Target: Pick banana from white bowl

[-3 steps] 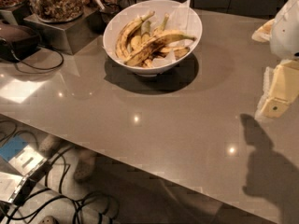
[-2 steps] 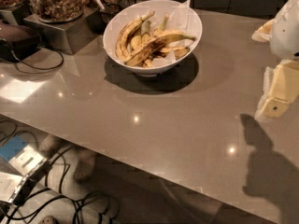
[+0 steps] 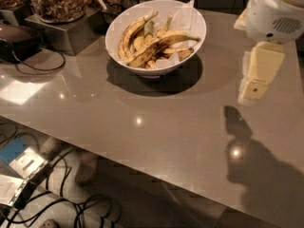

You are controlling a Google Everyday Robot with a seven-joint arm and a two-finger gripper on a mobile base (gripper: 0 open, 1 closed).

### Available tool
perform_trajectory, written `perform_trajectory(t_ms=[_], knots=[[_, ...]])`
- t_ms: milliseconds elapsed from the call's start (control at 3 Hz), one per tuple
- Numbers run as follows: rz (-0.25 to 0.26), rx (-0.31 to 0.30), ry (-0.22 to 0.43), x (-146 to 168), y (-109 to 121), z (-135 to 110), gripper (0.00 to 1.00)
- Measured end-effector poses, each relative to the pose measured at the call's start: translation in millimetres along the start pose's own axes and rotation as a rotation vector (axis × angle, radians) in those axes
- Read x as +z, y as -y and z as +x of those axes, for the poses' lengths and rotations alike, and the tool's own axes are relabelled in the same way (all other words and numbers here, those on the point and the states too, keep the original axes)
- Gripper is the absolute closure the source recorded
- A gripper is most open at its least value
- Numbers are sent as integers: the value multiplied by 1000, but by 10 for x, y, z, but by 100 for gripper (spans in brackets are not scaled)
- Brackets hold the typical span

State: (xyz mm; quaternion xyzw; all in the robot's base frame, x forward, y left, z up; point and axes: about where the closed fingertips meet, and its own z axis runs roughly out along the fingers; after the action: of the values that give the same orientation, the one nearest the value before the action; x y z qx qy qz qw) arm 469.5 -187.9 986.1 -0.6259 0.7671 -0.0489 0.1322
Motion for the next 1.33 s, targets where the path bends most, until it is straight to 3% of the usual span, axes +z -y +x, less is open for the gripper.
perform_trajectory(t_ms=[333,667,1000,1333], knots=[[10,-62,-44,100,222,-334,0],[19,-59,-26,119,291,-386,0],[68,-95,-32,23,541,-643,0],[118,-175,-72,-8,855,-1041,0]])
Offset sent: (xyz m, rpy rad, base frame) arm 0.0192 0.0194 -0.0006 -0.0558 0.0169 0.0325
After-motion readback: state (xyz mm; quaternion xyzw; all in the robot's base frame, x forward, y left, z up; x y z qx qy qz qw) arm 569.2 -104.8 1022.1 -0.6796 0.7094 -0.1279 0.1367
